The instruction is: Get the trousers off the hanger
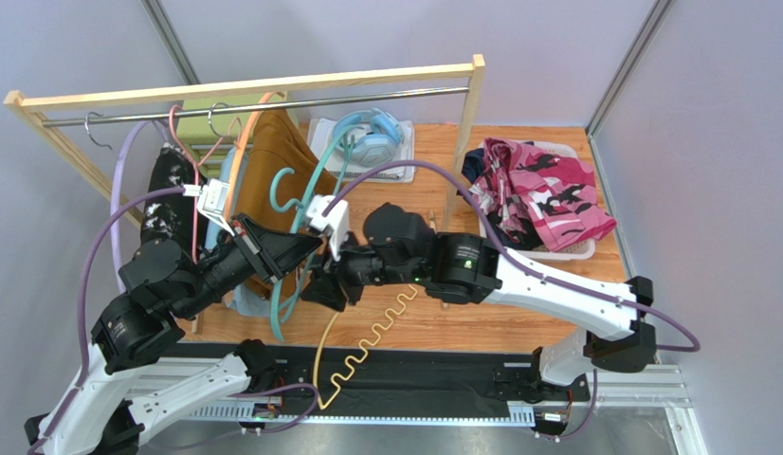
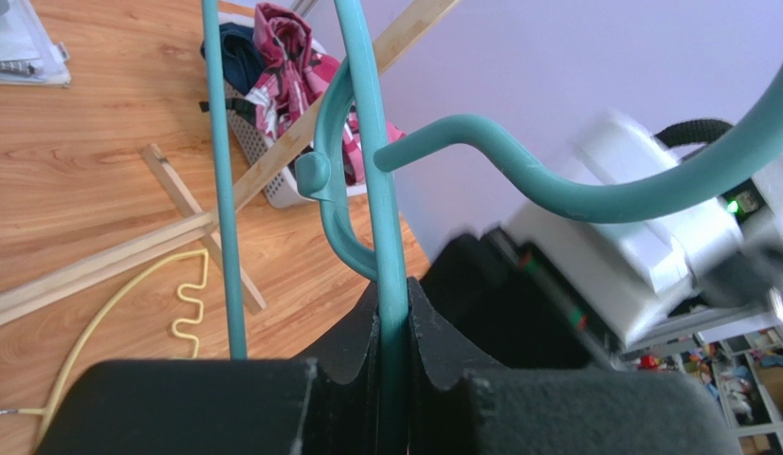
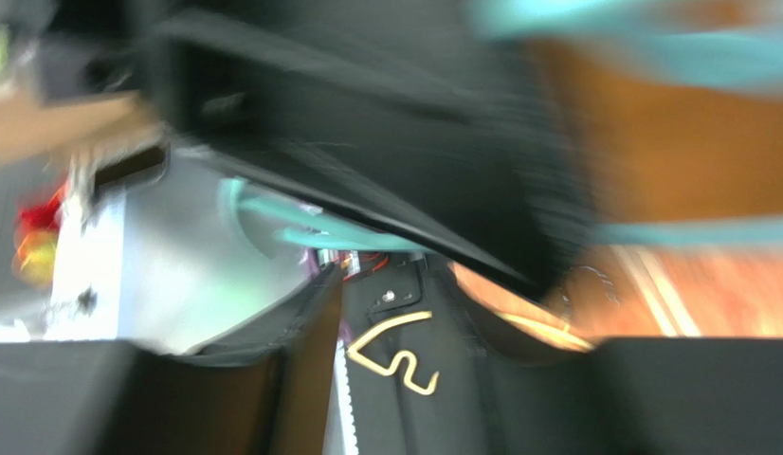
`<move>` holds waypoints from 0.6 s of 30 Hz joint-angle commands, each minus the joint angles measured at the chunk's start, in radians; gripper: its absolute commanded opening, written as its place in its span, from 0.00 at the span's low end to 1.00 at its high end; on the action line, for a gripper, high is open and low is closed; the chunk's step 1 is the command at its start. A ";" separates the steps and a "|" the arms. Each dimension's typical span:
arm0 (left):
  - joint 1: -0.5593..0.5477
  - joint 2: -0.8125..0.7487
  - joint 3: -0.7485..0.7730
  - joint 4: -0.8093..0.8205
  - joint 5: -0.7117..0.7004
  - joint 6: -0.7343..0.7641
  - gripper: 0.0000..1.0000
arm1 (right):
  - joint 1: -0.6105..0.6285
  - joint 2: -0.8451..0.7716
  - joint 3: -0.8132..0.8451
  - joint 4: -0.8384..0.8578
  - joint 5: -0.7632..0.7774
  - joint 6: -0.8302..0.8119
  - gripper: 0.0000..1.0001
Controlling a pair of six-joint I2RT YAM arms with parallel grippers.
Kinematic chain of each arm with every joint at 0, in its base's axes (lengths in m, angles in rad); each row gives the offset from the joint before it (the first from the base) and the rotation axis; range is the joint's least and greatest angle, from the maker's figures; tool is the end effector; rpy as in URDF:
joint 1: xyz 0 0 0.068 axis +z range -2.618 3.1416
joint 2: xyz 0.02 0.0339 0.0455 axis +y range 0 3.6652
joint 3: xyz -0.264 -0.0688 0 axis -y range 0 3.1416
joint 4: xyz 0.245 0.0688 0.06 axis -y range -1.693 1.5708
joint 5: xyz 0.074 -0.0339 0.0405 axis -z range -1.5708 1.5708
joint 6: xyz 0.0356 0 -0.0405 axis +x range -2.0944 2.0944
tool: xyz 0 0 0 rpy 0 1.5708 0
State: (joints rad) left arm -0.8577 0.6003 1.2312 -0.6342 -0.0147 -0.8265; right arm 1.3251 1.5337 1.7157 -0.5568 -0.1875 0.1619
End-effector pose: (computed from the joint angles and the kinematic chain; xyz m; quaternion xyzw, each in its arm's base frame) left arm 0.0489 -0.0558 0.4552 0.0059 0.7082 -0.5232 0.4740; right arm 0.0767 0.3331 0.4408 -0.4961 0.6586 0.4363 0.3602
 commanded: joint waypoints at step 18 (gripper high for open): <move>-0.004 0.023 0.028 -0.022 0.133 0.130 0.00 | -0.195 -0.060 0.153 0.130 0.368 0.513 0.71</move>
State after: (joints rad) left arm -0.8581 0.6044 1.2312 -0.6659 0.0776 -0.7429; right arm 1.1378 1.4433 1.8187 -0.4877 0.1120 0.5579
